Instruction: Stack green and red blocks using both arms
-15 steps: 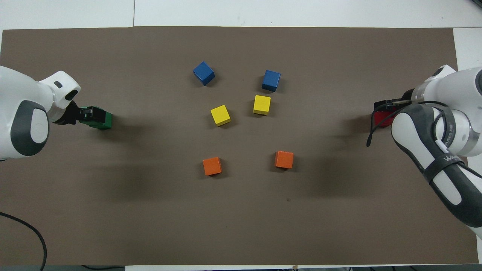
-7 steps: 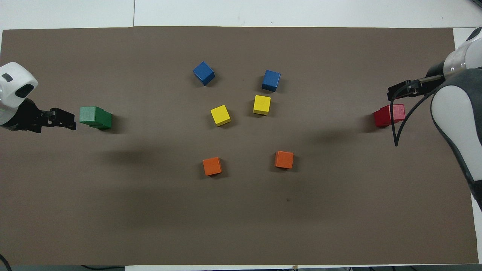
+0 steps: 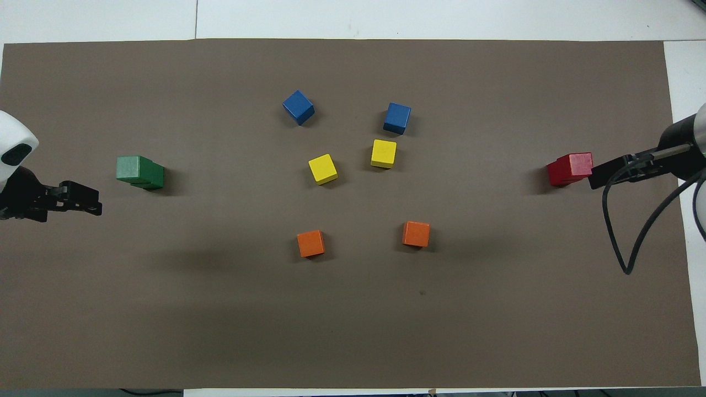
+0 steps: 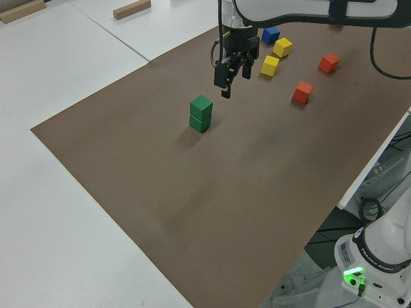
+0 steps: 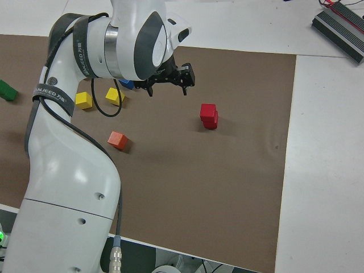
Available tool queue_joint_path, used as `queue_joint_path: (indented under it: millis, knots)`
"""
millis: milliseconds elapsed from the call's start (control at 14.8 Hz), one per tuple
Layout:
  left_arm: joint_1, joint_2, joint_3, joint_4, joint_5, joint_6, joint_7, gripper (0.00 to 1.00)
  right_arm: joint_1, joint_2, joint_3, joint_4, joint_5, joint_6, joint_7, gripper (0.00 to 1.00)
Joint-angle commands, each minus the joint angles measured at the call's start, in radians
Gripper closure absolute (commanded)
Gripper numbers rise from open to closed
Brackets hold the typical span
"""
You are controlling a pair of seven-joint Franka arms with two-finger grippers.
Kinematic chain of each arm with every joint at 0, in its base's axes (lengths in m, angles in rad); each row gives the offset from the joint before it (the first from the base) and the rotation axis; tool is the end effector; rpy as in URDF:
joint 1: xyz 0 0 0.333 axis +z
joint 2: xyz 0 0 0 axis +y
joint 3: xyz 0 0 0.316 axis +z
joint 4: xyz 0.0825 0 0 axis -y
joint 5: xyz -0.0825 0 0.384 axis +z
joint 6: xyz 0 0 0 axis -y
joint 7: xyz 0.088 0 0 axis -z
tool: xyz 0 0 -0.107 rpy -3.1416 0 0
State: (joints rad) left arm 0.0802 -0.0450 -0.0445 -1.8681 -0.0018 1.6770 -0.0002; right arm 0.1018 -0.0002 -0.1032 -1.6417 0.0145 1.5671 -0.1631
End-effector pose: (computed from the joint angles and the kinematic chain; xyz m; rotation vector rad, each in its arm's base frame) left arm 0.5318 0.0185 0.5177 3.1303 0.0570 -0.2292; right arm 0.5511 0.0008 0.5909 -3.1088 -0.2511 0.1138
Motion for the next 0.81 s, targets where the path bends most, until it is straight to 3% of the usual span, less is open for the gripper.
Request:
queue_joint_path:
  millis: [0, 338, 744]
  knots:
    - [-0.017, -0.015, 0.012, -0.016, -0.001, 0.055, -0.018, 0.0, -0.004, -0.015, 0.007, -0.015, -0.03, 0.013, 0.045, 0.0]
    - [-0.063, 0.007, 0.015, 0.078, -0.007, -0.048, -0.044, 0.0, -0.002, -0.02, 0.005, -0.04, -0.03, 0.088, 0.077, 0.0]
    - [-0.076, -0.05, 0.034, 0.02, -0.007, -0.059, -0.047, 0.0, 0.03, -0.018, -0.032, -0.046, -0.027, 0.119, 0.077, 0.0]
